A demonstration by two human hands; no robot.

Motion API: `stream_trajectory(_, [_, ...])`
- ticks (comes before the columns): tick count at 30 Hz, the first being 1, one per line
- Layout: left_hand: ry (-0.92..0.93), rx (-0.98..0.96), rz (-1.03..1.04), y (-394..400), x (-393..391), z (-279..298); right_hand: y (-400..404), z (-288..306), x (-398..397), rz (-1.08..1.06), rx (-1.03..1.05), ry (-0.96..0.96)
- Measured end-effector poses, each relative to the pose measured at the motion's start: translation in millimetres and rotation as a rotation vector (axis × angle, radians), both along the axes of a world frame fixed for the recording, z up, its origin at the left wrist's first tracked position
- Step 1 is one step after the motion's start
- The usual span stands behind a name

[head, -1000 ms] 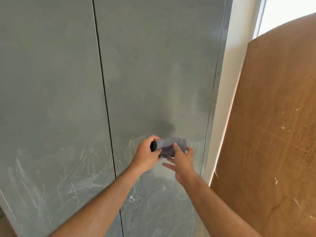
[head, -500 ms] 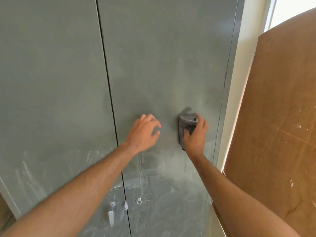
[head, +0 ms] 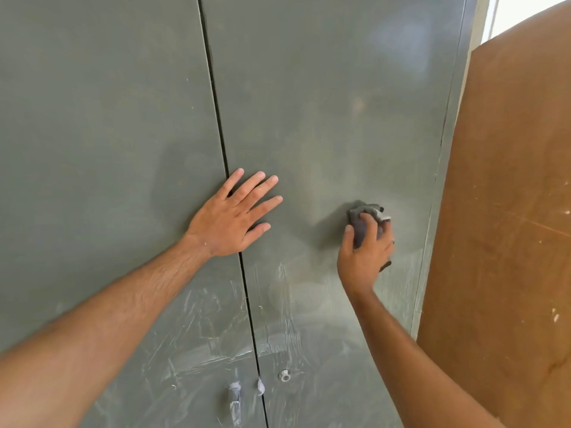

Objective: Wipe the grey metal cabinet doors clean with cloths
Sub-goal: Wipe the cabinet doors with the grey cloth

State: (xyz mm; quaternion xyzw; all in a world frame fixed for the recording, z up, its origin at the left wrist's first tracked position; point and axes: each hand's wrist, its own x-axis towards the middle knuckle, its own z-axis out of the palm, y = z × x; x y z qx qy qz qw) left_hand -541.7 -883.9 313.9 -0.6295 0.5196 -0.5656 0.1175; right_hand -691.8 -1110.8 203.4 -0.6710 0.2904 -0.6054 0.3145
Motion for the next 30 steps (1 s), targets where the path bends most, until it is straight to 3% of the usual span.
stream_trajectory(3, [-0.038,-0.013,0.002,-3.5,3.4,-2.2,19.5,-17.8,7.9,0.033,-0.35,0.104])
stream_trajectory(7, [-0.056,-0.014,-0.01,-2.9,5.5,-0.9,11.3,-80.9,-6.3,0.152,-0.946,0.481])
stream_trajectory(9, [-0.067,-0.014,-0.013,-4.4,6.9,-3.1,-4.1,-79.1,-14.1,0.141,-0.948,0.517])
stream_trajectory(13, [-0.087,-0.037,-0.011,-5.1,5.8,-2.2,19.9,-18.6,11.8,0.072,-0.685,0.363])
stream_trajectory(18, [-0.105,-0.022,0.003,-2.2,4.1,-1.2,6.5,-69.1,-5.6,0.155,-1.142,0.587])
stream_trajectory(23, [-0.094,-0.046,0.015,-3.2,3.7,-2.4,28.9,-10.2,13.3,0.003,-0.738,0.31])
stream_trajectory(25, [-0.087,-0.036,0.028,-3.3,0.2,-0.1,51.3,-20.0,25.6,0.061,-0.912,0.294])
stream_trajectory(28, [-0.008,-0.015,0.026,3.9,-6.3,3.8,42.2,-52.2,14.2,0.267,-1.298,0.502])
stream_trajectory(30, [0.033,-0.05,0.042,21.6,-5.1,3.7,27.0,-37.8,9.7,0.264,-1.353,0.498])
